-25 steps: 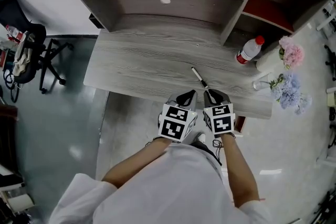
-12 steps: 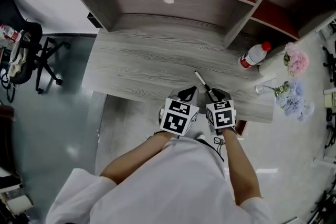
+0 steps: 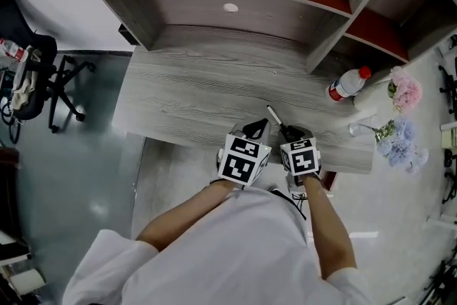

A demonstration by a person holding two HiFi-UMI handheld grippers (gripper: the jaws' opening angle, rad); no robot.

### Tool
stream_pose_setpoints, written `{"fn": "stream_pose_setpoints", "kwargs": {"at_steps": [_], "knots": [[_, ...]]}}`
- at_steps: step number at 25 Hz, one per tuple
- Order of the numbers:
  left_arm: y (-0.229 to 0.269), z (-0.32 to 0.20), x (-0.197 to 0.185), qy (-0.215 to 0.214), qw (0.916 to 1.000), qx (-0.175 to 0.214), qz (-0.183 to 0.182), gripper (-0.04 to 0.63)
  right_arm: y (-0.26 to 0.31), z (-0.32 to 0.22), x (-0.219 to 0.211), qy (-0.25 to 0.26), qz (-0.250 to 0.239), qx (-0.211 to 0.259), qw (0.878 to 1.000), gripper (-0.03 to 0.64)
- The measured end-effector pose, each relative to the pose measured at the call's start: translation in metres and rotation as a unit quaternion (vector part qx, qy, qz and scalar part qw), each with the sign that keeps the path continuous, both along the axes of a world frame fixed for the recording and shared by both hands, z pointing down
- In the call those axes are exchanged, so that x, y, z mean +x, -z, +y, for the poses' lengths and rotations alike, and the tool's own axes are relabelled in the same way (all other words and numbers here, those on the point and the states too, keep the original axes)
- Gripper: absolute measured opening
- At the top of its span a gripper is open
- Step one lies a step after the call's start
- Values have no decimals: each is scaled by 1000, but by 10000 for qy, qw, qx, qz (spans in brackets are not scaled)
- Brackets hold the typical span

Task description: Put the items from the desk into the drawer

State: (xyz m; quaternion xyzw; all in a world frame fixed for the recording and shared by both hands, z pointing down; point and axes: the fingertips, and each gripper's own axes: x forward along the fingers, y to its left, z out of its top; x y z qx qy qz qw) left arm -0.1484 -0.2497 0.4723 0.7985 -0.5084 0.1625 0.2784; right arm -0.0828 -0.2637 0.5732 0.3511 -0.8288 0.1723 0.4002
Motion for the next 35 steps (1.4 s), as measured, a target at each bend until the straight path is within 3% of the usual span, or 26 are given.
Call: {"fn": "stream_pose_setpoints", "kwargs": {"at_steps": [5, 7, 16, 35], "knots": [[-4, 0, -8, -9, 10000, -85, 28, 3, 0, -2, -2, -83, -62, -42, 9999, 83], [-5, 1, -6, -70, 9999, -93, 50, 3, 0, -4, 1, -130, -36, -69, 9999, 48], [-3, 11, 0, -325, 9993, -111, 158, 3, 8, 9, 10, -557, -70, 22, 9984, 48], [-29, 46, 63, -1102, 9925, -450, 270, 3, 28, 60, 62, -1277, -280, 259, 9911, 48]]}}
